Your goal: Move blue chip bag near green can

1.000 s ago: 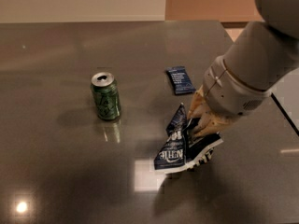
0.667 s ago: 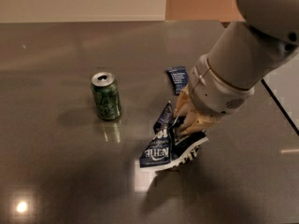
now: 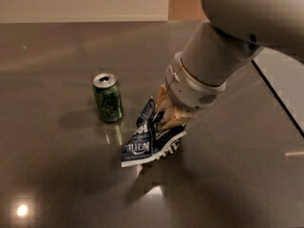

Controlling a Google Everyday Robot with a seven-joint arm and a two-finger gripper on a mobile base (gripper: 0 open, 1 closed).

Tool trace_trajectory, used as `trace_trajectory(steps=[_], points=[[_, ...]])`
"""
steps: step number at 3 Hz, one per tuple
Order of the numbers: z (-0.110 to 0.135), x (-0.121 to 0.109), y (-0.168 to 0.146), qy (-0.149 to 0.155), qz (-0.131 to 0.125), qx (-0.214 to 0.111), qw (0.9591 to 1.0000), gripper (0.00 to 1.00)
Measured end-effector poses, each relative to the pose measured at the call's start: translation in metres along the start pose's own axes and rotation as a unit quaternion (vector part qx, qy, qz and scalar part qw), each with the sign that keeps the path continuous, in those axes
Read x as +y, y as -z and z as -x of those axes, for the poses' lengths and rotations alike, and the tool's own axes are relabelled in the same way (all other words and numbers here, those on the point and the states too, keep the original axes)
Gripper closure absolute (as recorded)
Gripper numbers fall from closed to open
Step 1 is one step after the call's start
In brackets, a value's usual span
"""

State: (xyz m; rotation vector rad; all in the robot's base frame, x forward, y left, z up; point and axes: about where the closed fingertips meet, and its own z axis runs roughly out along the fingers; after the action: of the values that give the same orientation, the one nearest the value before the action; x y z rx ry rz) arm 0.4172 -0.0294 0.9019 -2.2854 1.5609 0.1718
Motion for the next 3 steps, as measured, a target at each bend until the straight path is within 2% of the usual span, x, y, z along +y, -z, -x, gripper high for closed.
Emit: trace_trajectory(steps=[2,3], points=[[0.008,-0.032,-0.016,0.014,-0.006,-0.010,0.9998,1.00],[0.014,-0.044,-0.022,0.022,-0.006,-0.014,0.9996,0.85]])
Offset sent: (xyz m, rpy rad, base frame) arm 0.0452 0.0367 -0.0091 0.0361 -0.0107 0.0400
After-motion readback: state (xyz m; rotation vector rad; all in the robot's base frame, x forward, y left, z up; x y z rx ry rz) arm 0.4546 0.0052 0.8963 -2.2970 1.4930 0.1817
